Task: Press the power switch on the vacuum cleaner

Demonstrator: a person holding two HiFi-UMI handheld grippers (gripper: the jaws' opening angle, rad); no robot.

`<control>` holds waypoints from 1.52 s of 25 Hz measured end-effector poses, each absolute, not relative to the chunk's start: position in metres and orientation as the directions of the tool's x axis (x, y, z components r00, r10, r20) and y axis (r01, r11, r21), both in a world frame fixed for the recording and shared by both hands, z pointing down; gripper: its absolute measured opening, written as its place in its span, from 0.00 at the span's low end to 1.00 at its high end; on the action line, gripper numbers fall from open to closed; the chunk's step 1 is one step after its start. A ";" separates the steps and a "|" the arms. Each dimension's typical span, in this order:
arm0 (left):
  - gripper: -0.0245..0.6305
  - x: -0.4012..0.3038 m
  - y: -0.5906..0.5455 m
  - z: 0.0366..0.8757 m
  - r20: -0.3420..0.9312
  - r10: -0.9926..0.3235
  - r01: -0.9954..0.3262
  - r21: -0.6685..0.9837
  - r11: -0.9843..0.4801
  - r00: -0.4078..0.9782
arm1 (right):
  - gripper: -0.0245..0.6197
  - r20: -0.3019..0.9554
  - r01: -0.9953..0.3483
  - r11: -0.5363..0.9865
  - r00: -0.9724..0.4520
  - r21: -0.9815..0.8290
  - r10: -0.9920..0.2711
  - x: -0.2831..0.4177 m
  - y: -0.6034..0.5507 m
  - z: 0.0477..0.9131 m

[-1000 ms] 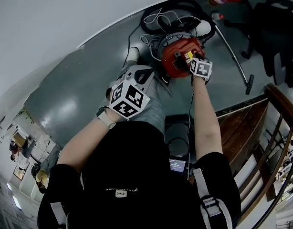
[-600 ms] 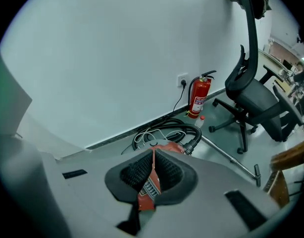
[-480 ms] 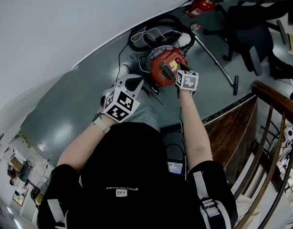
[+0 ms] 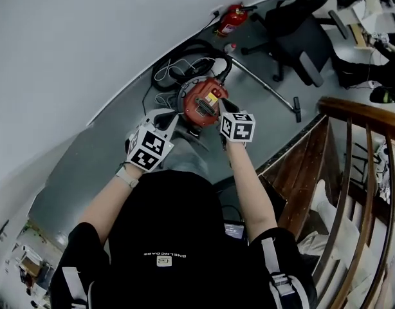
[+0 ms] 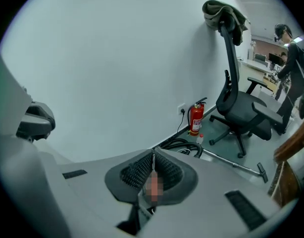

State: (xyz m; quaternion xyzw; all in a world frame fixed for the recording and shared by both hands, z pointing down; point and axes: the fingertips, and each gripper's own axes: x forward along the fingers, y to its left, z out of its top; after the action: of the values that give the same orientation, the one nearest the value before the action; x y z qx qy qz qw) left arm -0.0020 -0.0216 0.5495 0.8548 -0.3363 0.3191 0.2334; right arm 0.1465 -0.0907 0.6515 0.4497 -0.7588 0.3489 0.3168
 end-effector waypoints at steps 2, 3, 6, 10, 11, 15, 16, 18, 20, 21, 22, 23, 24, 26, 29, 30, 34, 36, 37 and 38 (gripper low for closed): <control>0.06 0.001 -0.021 0.534 0.681 -0.429 -0.711 0.194 -0.676 0.594 | 0.09 0.772 -0.907 0.336 -0.400 -0.255 -0.494 0.146 -0.086 0.625; 0.06 0.002 -0.021 0.526 0.670 -0.431 -0.703 0.196 -0.683 0.605 | 0.09 0.760 -0.908 0.328 -0.402 -0.260 -0.511 0.146 -0.083 0.612; 0.06 0.006 -0.024 0.501 0.643 -0.435 -0.679 0.184 -0.711 0.630 | 0.09 0.723 -0.912 0.306 -0.404 -0.273 -0.560 0.146 -0.075 0.575; 0.06 0.008 -0.028 0.473 0.616 -0.430 -0.652 0.186 -0.735 0.660 | 0.09 0.673 -0.912 0.289 -0.409 -0.290 -0.616 0.141 -0.061 0.528; 0.06 0.010 -0.030 0.466 0.605 -0.428 -0.642 0.186 -0.744 0.671 | 0.09 0.658 -0.913 0.286 -0.409 -0.292 -0.632 0.140 -0.060 0.516; 0.06 0.018 -0.041 0.436 0.567 -0.425 -0.604 0.170 -0.779 0.706 | 0.09 0.600 -0.912 0.283 -0.409 -0.298 -0.688 0.138 -0.050 0.468; 0.06 0.021 -0.043 0.429 0.558 -0.422 -0.596 0.169 -0.785 0.714 | 0.09 0.587 -0.912 0.283 -0.407 -0.296 -0.700 0.138 -0.047 0.457; 0.06 0.027 -0.048 0.411 0.539 -0.417 -0.579 0.169 -0.798 0.732 | 0.09 0.559 -0.913 0.280 -0.403 -0.296 -0.724 0.138 -0.042 0.435; 0.06 0.034 -0.054 0.393 0.514 -0.416 -0.563 0.166 -0.810 0.750 | 0.09 0.525 -0.912 0.279 -0.402 -0.300 -0.750 0.139 -0.039 0.412; 0.06 0.036 -0.054 0.387 0.506 -0.410 -0.552 0.165 -0.818 0.759 | 0.09 0.506 -0.912 0.280 -0.400 -0.300 -0.764 0.139 -0.037 0.402; 0.06 0.038 -0.054 0.382 0.499 -0.402 -0.539 0.163 -0.826 0.768 | 0.09 0.487 -0.913 0.281 -0.397 -0.296 -0.778 0.140 -0.035 0.391; 0.06 0.040 -0.054 0.376 0.490 -0.395 -0.527 0.162 -0.835 0.777 | 0.09 0.466 -0.914 0.282 -0.393 -0.291 -0.793 0.141 -0.033 0.382; 0.06 0.042 -0.054 0.370 0.480 -0.389 -0.515 0.161 -0.842 0.786 | 0.09 0.446 -0.916 0.281 -0.387 -0.286 -0.807 0.142 -0.030 0.373; 0.06 0.046 -0.057 0.358 0.461 -0.380 -0.495 0.156 -0.855 0.802 | 0.09 0.406 -0.919 0.275 -0.373 -0.282 -0.834 0.147 -0.026 0.356; 0.06 0.055 -0.062 0.340 0.432 -0.373 -0.470 0.140 -0.872 0.821 | 0.09 0.349 -0.923 0.260 -0.352 -0.285 -0.868 0.159 -0.022 0.333; 0.06 0.058 -0.064 0.334 0.424 -0.370 -0.461 0.134 -0.877 0.827 | 0.09 0.335 -0.924 0.254 -0.344 -0.285 -0.877 0.163 -0.021 0.327; 0.06 0.067 -0.071 0.313 0.405 -0.353 -0.430 0.114 -0.896 0.843 | 0.09 0.296 -0.931 0.224 -0.309 -0.287 -0.904 0.175 -0.018 0.303; 0.06 0.070 -0.072 0.307 0.399 -0.348 -0.421 0.111 -0.900 0.848 | 0.09 0.289 -0.933 0.214 -0.298 -0.289 -0.910 0.178 -0.017 0.298; 0.06 0.071 -0.073 0.305 0.396 -0.346 -0.418 0.111 -0.902 0.851 | 0.09 0.287 -0.934 0.210 -0.293 -0.288 -0.912 0.179 -0.017 0.296; 0.06 0.073 -0.073 0.304 0.392 -0.343 -0.415 0.111 -0.903 0.853 | 0.09 0.284 -0.936 0.207 -0.289 -0.286 -0.914 0.179 -0.017 0.295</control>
State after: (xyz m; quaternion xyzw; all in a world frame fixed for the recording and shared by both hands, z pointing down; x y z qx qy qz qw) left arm 0.0727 -0.0735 0.3036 0.9578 -0.1979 0.1847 0.0963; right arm 0.1794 -0.0172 0.2954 0.5955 -0.7765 0.2041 0.0264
